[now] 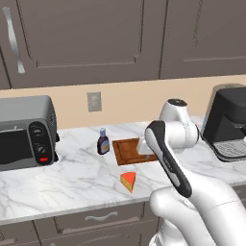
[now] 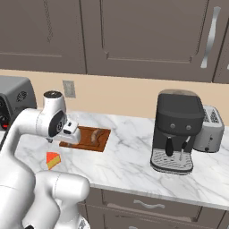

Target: Retrieve the reheated potato from the microwave, then place the potato, cheese, and condiment on the cutting board.

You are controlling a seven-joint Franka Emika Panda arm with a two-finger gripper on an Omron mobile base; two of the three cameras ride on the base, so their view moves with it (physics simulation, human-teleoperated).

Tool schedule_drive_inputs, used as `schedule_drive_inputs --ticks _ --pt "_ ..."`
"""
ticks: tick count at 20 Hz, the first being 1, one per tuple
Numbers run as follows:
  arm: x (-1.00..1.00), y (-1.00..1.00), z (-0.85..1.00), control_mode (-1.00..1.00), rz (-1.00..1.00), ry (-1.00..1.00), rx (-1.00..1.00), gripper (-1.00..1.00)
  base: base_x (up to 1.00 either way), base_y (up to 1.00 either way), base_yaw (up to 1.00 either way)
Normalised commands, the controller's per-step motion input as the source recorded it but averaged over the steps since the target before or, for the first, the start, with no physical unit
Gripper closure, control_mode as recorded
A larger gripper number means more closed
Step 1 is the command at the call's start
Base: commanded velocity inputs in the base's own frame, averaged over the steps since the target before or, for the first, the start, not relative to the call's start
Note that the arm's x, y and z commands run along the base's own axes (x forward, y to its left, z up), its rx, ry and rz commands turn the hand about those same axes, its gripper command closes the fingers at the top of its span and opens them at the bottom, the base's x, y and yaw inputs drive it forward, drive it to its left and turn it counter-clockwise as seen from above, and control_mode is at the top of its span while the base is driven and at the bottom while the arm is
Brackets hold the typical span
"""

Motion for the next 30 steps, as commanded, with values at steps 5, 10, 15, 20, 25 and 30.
schedule_drive_inputs --ticks 5,10,15,20,25,30 --pt "-0.36 0.53 -0.14 -1.00 -0.20 -0.03 -0.01 -1.00 0.00 0.00 0.00" --pt "-0.10 0.48 -0.19 -1.00 -0.25 -0.01 0.00 -1.00 0.00 0.00 0.00" --pt "0.27 0.39 -0.26 -1.00 -0.22 0.00 -0.04 -1.00 0.00 0.00 0.00" --pt "0.33 0.16 -0.30 -1.00 -0.13 0.00 -0.08 -1.00 0.00 0.00 0.00" --pt "0.40 0.00 -0.31 -1.00 -0.10 0.01 -0.08 -1.00 0.00 0.00 0.00" --pt "0.13 0.00 -0.14 -1.00 0.00 0.11 -0.01 -1.00 0.00 0.00 0.00"
